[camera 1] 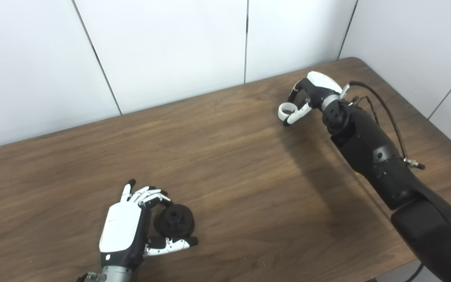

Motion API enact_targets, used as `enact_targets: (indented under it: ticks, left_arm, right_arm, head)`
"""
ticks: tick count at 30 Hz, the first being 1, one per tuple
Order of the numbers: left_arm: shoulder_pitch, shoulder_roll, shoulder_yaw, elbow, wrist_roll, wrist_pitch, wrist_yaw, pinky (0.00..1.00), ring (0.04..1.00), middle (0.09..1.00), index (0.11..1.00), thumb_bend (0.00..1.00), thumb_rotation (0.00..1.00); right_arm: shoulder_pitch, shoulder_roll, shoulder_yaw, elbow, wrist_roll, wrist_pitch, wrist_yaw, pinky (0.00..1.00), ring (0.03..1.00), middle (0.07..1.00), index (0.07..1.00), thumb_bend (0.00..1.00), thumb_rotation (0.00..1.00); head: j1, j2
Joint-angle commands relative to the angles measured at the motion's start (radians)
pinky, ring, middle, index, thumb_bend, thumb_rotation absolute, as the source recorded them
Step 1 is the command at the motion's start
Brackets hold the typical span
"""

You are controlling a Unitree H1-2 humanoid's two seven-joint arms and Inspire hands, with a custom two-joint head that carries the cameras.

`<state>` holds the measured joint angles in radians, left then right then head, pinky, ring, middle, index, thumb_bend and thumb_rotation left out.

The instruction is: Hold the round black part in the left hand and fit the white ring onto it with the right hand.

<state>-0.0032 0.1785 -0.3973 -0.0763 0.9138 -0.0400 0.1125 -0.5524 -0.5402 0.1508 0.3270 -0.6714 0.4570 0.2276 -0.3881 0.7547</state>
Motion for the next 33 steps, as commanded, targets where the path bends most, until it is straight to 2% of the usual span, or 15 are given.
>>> enact_targets:
  ticks: [1,7,13,18,26,30,33]
  left_arm:
    - [0.046,0.011,-0.005,0.023,0.012,0.007,0.006,1.00,0.830,0.737,0.483,0.52,0.05]
    - [0.045,0.004,-0.006,0.027,0.009,0.003,0.013,1.00,0.830,0.734,0.483,0.52,0.05]
    - [0.041,-0.007,-0.014,0.037,0.025,0.007,0.020,1.00,0.827,0.735,0.483,0.52,0.05]
    - [0.037,-0.021,-0.020,0.048,0.045,0.015,0.026,1.00,0.835,0.739,0.483,0.52,0.06]
    - [0.031,-0.040,-0.041,0.061,0.066,0.034,0.040,1.00,0.835,0.739,0.483,0.52,0.06]
    - [0.027,-0.047,-0.047,0.065,0.072,0.040,0.043,1.00,0.836,0.737,0.482,0.52,0.06]
    - [0.025,-0.052,-0.049,0.069,0.071,0.040,0.048,1.00,0.838,0.737,0.482,0.52,0.06]
  right_arm:
    - [-0.037,-0.029,0.002,-0.014,-0.004,-0.012,-0.025,1.00,0.961,0.840,0.486,0.52,0.13]
    - [-0.030,-0.041,0.009,-0.012,-0.004,-0.024,-0.033,1.00,0.955,0.837,0.485,0.52,0.13]
    - [-0.004,-0.060,0.005,-0.091,0.027,-0.057,-0.005,1.00,0.958,0.813,0.486,0.52,0.13]
    - [0.015,-0.073,0.031,-0.214,0.020,-0.082,0.025,1.00,0.944,0.794,0.485,0.52,0.13]
    - [0.065,-0.049,0.044,-0.438,0.029,-0.039,0.113,1.00,0.953,0.797,0.485,0.52,0.13]
    - [0.092,-0.047,0.072,-0.549,0.022,-0.039,0.171,0.96,0.926,0.777,0.484,0.52,0.13]
    - [0.116,-0.037,0.097,-0.635,0.007,-0.010,0.226,0.97,0.920,0.784,0.484,0.52,0.13]
  head:
    - [-0.001,0.000]
    - [0.034,0.006]
    - [0.113,0.017]
    - [0.166,0.022]
    - [0.265,0.038]
    - [0.287,0.040]
    - [0.301,0.042]
